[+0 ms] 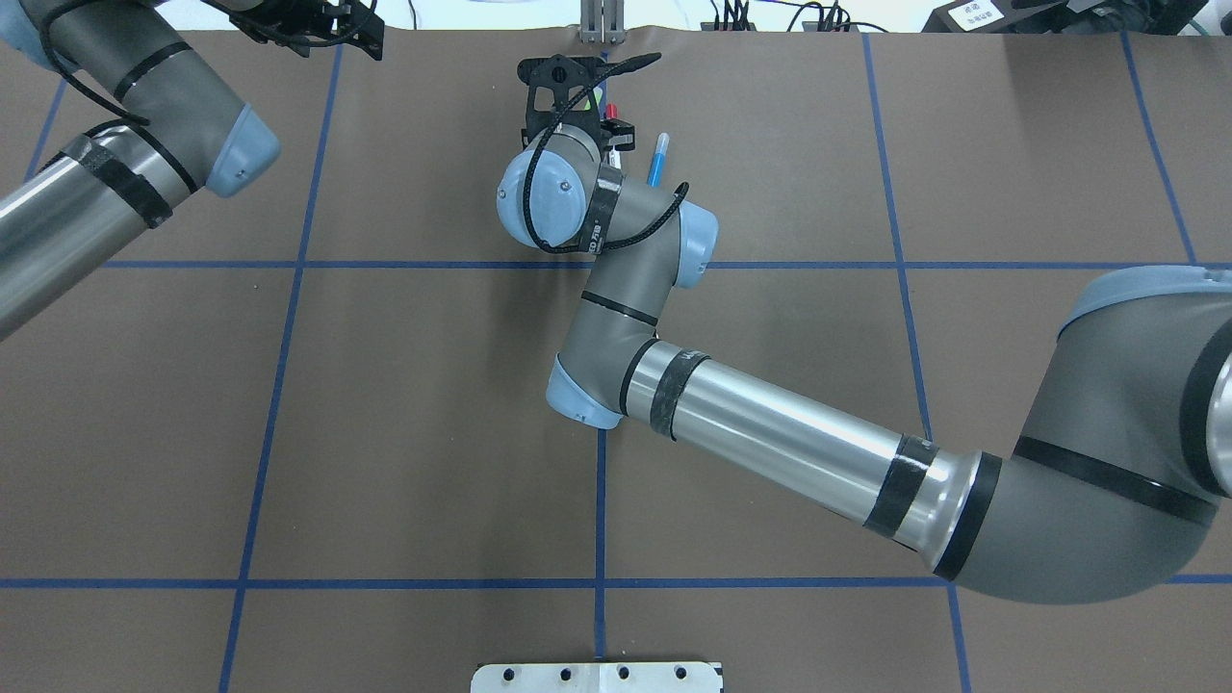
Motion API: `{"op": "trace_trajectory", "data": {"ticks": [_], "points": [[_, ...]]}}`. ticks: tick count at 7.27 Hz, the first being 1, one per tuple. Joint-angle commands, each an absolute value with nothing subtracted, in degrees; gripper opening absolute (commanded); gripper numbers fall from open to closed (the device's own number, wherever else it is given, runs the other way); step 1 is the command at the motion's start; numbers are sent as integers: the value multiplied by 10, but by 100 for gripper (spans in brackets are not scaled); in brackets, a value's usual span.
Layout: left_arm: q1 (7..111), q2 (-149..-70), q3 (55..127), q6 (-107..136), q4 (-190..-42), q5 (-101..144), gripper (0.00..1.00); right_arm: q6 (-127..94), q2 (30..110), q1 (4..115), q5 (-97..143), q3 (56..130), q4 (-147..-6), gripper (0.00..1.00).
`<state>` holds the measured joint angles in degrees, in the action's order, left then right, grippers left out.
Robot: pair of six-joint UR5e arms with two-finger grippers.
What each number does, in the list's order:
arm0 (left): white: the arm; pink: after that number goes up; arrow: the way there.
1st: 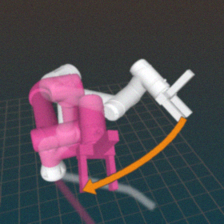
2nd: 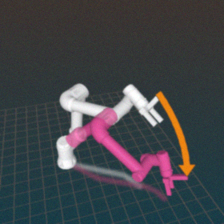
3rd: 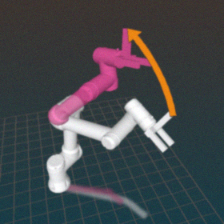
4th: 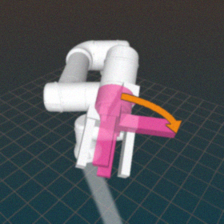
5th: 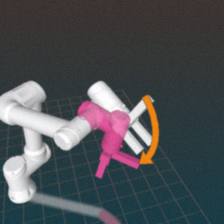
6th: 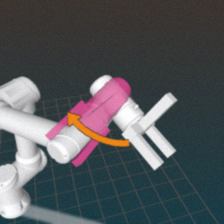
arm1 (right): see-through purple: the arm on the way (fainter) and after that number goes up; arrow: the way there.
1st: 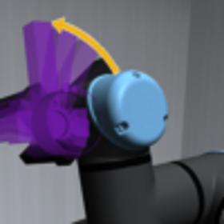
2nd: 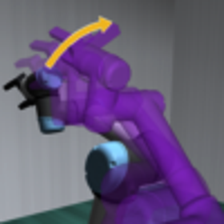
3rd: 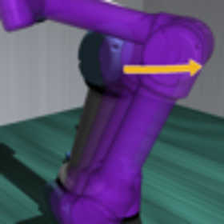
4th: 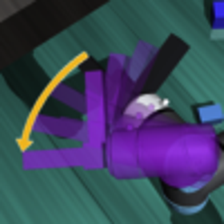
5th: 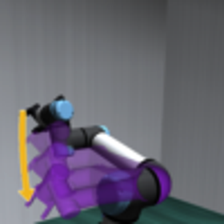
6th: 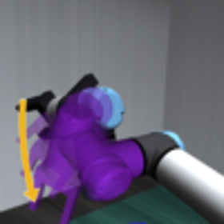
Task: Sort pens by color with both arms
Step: 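Set the green marker beside the other markers and raise the right gripper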
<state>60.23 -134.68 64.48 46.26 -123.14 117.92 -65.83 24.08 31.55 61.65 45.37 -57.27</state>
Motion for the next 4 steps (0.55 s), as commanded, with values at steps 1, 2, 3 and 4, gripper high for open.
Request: {"op": "trace_trajectory", "data": {"ticks": [1, 2, 3, 4], "points": [[604, -1344, 644, 462, -1232, 1179, 100, -657, 238, 300, 603, 444, -561, 0], [604, -1344, 644, 462, -1232, 1179, 100, -657, 237, 295, 590, 443, -560, 37], [604, -1343, 642, 462, -1232, 1179, 100, -654, 238, 295, 588, 443, -560, 99], [604, -1343, 642, 462, -1232, 1179, 100, -643, 237, 295, 589, 444, -560, 100]]}}
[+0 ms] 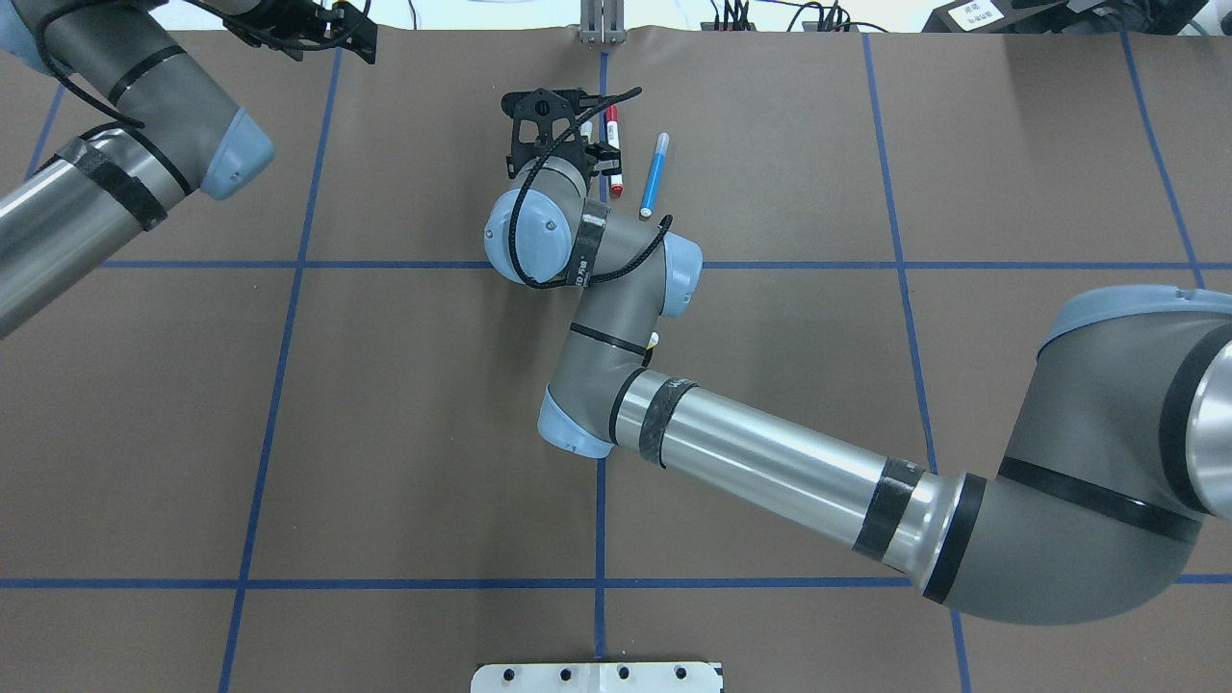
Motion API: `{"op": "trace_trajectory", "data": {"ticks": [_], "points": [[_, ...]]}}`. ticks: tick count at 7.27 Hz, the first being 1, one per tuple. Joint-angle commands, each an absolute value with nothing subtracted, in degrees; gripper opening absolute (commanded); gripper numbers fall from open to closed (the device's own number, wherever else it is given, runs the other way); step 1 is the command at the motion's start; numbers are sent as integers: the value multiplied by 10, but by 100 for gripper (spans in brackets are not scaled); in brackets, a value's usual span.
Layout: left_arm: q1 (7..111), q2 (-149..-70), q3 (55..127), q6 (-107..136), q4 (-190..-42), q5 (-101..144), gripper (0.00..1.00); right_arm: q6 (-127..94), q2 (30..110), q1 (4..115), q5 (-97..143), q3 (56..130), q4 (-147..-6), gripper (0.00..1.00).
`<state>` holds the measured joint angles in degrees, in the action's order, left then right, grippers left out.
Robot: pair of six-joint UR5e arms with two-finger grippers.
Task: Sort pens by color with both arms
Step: 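Set the green marker beside the other markers and raise the right gripper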
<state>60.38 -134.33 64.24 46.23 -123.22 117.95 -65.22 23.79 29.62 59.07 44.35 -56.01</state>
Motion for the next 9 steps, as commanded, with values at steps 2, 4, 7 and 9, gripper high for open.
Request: {"op": "trace_trajectory", "data": {"ticks": [2, 4, 7, 9], "points": [[603, -1345, 642, 463, -1230, 1179, 100, -589, 236, 331, 693, 480, -554, 100], [602, -1353, 645, 466, -1222, 1195, 100, -570, 269, 412, 877, 548, -554, 100], [599, -1398, 742, 473, -1009, 1212, 100, -559, 382, 526, 1110, 690, -596, 100], [570, -1453, 816, 485, -823, 1209, 100, -549, 411, 610, 1309, 742, -735, 100]]}}
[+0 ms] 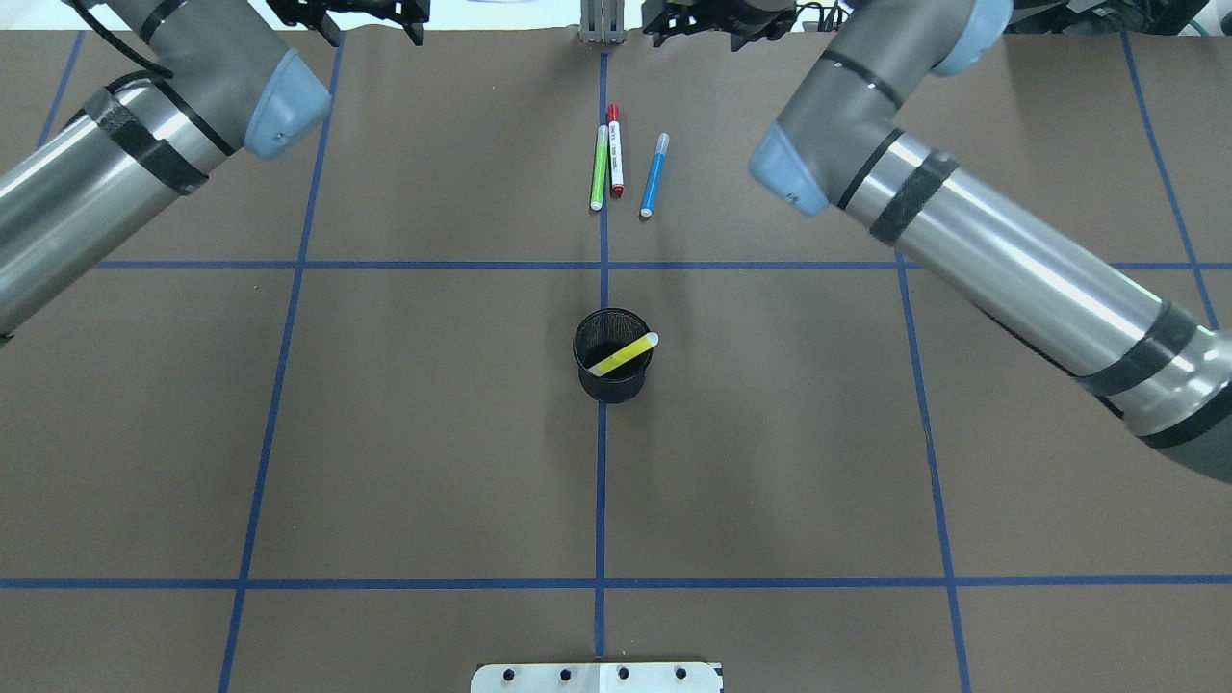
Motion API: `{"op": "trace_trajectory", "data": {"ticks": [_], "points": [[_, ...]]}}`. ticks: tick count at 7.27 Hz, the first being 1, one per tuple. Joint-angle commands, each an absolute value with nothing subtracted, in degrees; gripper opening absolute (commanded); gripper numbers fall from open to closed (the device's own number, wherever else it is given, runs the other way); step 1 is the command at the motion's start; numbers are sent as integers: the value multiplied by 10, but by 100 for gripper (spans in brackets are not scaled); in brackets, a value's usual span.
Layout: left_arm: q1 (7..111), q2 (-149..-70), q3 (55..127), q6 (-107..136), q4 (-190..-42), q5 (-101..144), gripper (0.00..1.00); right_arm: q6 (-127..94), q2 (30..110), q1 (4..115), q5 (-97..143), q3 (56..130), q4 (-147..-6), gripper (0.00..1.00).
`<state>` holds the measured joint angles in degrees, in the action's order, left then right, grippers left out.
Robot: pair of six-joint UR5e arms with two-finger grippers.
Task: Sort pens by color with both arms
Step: 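Move the left gripper over the cup while the right arm draws back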
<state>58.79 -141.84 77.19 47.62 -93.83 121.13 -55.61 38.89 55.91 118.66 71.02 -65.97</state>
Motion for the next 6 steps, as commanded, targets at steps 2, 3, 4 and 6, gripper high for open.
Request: {"op": "trace_trajectory", "data": {"ticks": [2, 3, 4, 6], "points": [[490, -1510, 823, 532, -724, 1130, 100, -547, 483, 633, 1318, 779, -740, 100], [465, -1531, 823, 548, -690, 1115, 100, -546, 504, 640, 1313, 781, -739, 100], [439, -1554, 820, 564, -659, 1114, 100, -519, 521, 642, 1298, 781, -740, 100], [366, -1588, 796, 607, -629, 1072, 100, -501, 534, 643, 1296, 775, -743, 100]]}}
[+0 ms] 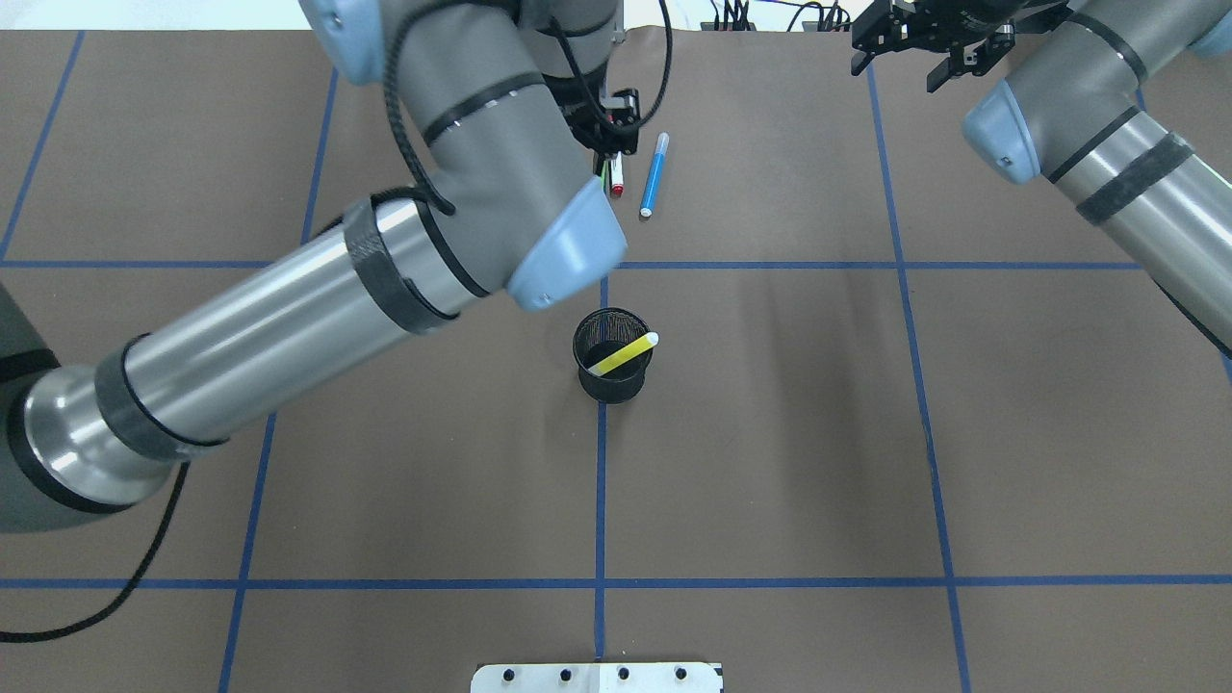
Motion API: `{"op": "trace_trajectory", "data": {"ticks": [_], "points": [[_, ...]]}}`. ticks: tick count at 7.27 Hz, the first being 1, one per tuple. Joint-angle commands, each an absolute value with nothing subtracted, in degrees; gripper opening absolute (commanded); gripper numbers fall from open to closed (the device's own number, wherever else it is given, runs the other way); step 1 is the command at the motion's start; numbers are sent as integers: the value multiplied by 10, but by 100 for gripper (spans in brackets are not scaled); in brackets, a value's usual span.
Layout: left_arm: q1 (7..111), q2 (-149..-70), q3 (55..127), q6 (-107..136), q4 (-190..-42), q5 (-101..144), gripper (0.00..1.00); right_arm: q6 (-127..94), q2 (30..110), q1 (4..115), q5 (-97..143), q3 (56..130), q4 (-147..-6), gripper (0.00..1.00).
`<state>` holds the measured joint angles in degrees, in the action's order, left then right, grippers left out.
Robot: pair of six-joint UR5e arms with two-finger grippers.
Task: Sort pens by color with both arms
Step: 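Move the left gripper over the cup while the right arm draws back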
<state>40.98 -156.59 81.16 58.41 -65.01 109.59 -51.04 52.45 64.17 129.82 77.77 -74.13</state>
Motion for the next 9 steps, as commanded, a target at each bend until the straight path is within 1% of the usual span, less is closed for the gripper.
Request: {"op": "trace_trajectory", "data": {"ticks": [1, 2, 4, 5, 8, 9], "points": [[335, -1622, 744, 626, -619, 1060, 100, -501, 542, 643, 1296, 776, -743, 100], [308, -1637, 710, 644, -620, 1059, 100, -492, 547, 643, 1295, 776, -743, 100], [267, -1637, 696, 663, -622, 1028, 100, -490, 550, 641, 1295, 775, -742, 100], [260, -1637, 681, 664, -636, 1023, 98, -489, 550, 641, 1295, 773, -742, 100], [253, -1636, 657, 661, -669, 999, 83, -488, 549, 639, 1295, 773, -742, 100], [253, -1637, 656, 658, -671, 985, 82, -488, 549, 638, 1295, 773, -742, 100]]}}
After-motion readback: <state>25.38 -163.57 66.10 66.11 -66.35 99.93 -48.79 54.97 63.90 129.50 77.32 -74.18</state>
